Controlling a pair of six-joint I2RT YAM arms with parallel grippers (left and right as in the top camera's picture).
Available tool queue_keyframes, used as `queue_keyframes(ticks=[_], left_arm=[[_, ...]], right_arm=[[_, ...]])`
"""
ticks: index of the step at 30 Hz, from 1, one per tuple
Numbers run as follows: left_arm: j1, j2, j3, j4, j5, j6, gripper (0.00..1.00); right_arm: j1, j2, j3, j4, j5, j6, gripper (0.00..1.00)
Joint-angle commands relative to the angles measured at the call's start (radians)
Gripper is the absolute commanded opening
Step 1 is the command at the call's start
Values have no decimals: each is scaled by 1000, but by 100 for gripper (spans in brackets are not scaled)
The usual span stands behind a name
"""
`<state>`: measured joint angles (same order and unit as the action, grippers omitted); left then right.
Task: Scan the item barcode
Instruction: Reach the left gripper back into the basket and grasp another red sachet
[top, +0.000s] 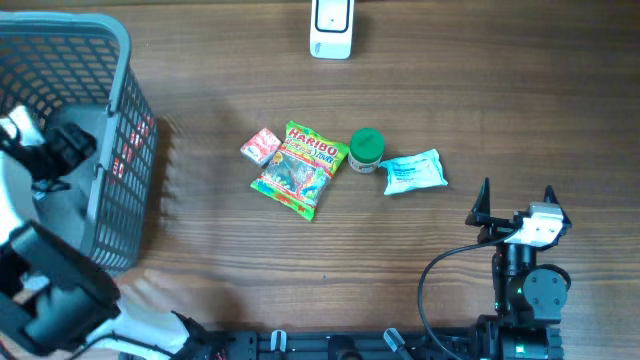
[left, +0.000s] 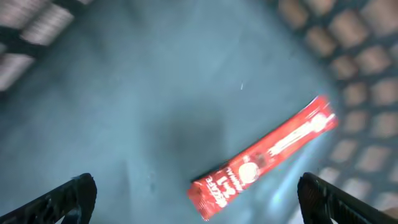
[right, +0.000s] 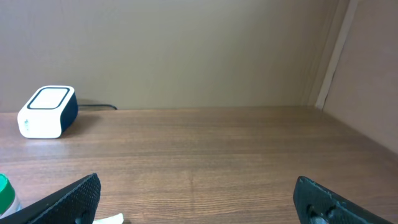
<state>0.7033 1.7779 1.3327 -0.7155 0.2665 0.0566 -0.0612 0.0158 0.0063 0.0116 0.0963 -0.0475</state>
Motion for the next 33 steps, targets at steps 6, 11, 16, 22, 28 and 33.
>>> queue_keyframes(ticks=[6,11,16,22,28,33], left_arm=[[-205,51,-5,113,-238,523,100],[-273,93,-5,138,-309,681,100],[-269,196,-5,100,-301,707,100],[-259,251,-5,134,-297,642,84],[-173,252,-6,94,-23,440,4],[-137,159,107,98,10,120,4]], right_arm=[[2,-6,-1,3,-7,-5,100],[2,-6,-1,3,-7,-5,100],[2,-6,-1,3,-7,-5,100],[2,-6,-1,3,-7,-5,100],[2,-6,-1,3,-7,-5,100],[2,-6,-1,3,-7,-5,100]])
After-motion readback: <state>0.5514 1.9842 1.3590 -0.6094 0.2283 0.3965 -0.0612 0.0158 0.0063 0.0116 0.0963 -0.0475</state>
